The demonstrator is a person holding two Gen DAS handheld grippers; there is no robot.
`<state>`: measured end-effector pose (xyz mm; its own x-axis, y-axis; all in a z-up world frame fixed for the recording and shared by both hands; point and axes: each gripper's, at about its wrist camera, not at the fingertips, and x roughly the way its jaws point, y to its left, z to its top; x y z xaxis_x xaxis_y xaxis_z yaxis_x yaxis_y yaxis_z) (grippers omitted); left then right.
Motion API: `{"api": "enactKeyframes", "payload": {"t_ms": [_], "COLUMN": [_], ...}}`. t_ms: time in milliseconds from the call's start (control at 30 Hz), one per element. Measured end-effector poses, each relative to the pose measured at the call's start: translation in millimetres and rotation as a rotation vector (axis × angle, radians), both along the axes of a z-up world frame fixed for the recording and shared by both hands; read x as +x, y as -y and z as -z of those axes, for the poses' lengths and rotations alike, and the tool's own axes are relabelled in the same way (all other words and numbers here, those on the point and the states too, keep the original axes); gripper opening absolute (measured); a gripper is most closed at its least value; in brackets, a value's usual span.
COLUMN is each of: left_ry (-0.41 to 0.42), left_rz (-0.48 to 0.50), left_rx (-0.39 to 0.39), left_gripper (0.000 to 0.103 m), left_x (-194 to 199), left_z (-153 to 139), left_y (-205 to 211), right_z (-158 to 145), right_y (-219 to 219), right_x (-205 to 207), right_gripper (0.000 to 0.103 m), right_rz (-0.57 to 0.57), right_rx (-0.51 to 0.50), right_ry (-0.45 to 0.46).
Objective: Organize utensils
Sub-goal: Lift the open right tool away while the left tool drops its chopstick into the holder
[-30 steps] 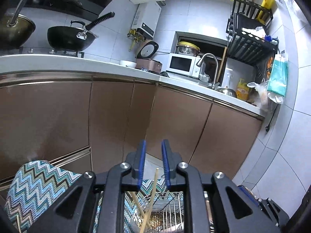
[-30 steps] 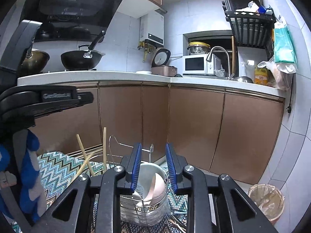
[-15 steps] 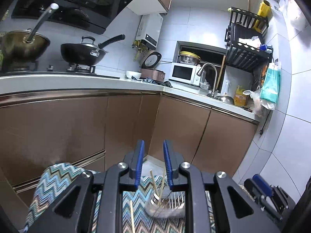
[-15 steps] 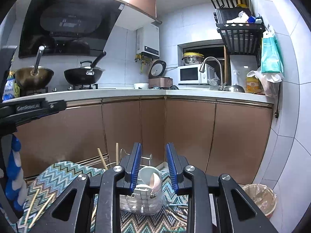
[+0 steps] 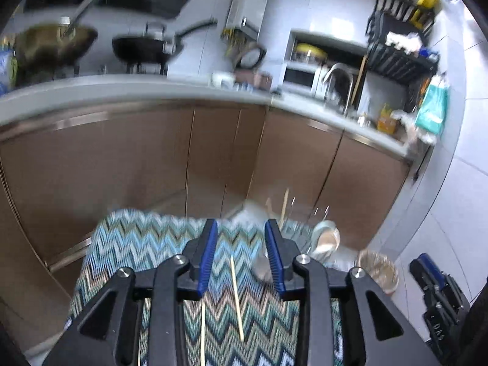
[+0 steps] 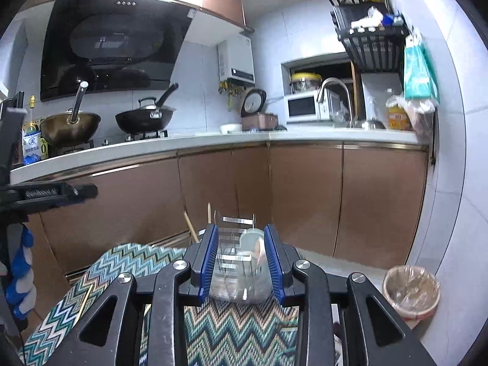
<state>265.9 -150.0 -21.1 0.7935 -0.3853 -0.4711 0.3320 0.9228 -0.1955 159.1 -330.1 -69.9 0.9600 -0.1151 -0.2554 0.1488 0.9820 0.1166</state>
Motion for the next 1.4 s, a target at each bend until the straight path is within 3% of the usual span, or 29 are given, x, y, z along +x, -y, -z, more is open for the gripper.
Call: {"api": "enactKeyframes", "payload": {"t_ms": [267,567,933,1067,1233,1400], "left_ry": [-0.369,-0.582,-0.697,-0.682,-0.631,-0.479], "left_rz": [0.060,0.055,0.016,0.015,0.012,0.018], "left_rx": [0.056,0.098,0.189,0.203,0.126,0.020], "left_gripper": [0.031,0.029,0.010,0.005,0.005,0.005], "left_x": [79,154,190,190,169,114], "left_z": [99,162,199,198,185,139], "left_y": [33,78,101,105,88,59], "right_z": [48,95,110,112,111,108], "right_y": [31,66,75,77,78,77], "right_x": [10,24,27,26,21,15], "right_gripper": [0.030,0.030,0.032,0.032,0.032,0.032], "right_rz": [0.012,0.030,-0.001,0.005,0.014,0.019], "right_rx": [0.120,0.236,0.276,0.286,0.288,0.283], "right_ry": [-0.104,-0.199,-0.224,-0.228,-0.229,-0.224]}}
